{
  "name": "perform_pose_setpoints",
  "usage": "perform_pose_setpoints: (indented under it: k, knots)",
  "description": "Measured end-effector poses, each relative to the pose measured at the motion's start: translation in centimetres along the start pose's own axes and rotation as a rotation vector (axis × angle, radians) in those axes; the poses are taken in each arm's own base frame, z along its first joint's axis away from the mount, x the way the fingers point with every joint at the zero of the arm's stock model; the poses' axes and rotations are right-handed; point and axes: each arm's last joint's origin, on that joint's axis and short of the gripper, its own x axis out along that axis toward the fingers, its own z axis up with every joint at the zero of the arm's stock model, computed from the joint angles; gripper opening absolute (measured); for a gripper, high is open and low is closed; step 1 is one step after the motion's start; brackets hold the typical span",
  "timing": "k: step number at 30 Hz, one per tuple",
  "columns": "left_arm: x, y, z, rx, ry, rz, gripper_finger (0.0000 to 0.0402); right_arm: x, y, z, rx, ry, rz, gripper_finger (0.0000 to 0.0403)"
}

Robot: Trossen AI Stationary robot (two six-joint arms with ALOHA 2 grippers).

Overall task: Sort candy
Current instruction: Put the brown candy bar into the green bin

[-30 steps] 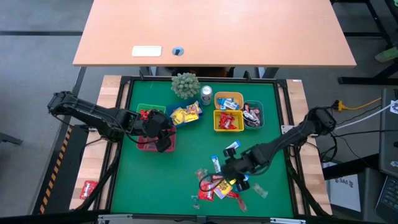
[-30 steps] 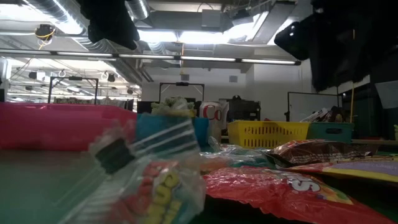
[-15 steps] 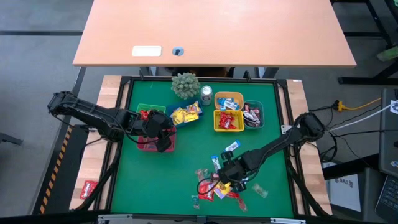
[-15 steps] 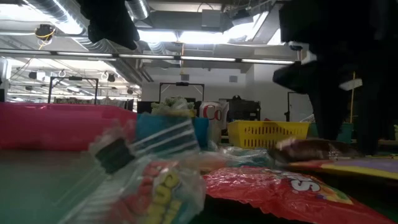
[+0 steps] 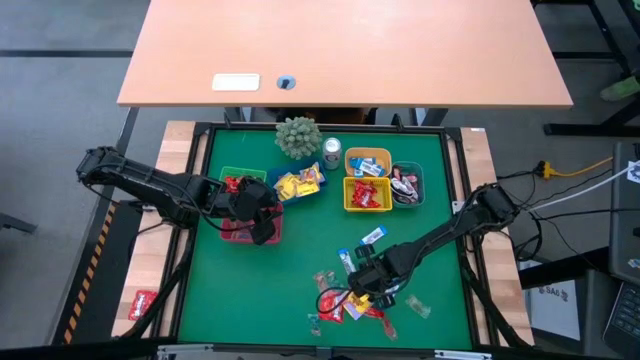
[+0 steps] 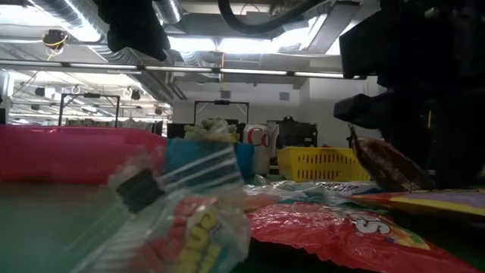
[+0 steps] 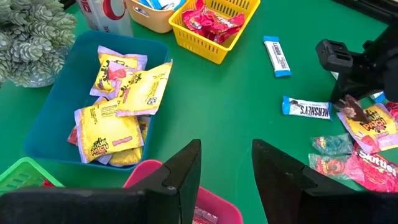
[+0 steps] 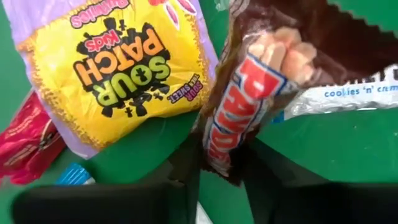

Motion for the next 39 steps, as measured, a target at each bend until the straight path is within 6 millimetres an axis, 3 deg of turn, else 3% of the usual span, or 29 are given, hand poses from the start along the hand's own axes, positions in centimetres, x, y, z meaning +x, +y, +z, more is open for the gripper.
perform_pose_setpoints:
  k: [5,11,18,22,27,34,39]
  knots:
    - [-0.2,-0.7,-0.1,0.056,-0.017,-0.038,0.0131,-0.6,0.1,0.1,0.003,0.054,0.050,0.0045]
    - [0.2,-2.8,0.0,0.160,-0.095,-0.129,0.0131,-3.1,0.2,-0.1,-0.028,0.179,0.035,0.0037]
    - [1.9,-4.8,-0.7,0.241,-0.107,-0.171,0.0131,-7.8,-0.5,-1.6,-0.036,0.163,-0.088,0.0038]
    - [3.5,-5.6,-1.2,0.250,-0.087,-0.175,0.0131,-10.8,-1.9,-3.0,-0.008,0.175,-0.202,0.0039]
    - [5.1,-6.3,-1.8,0.261,-0.068,-0.164,0.0131,-13.2,-4.6,-6.0,0.092,0.212,-0.329,0.0040]
    - [6.5,-6.8,-2.6,0.280,-0.037,-0.149,0.0131,-13.0,-9.2,-12.4,0.327,0.290,-0.386,0.0041]
    - [7.0,-7.1,-2.7,0.272,-0.052,-0.158,0.0131,-13.3,-11.3,-14.8,0.460,0.263,-0.399,0.0041]
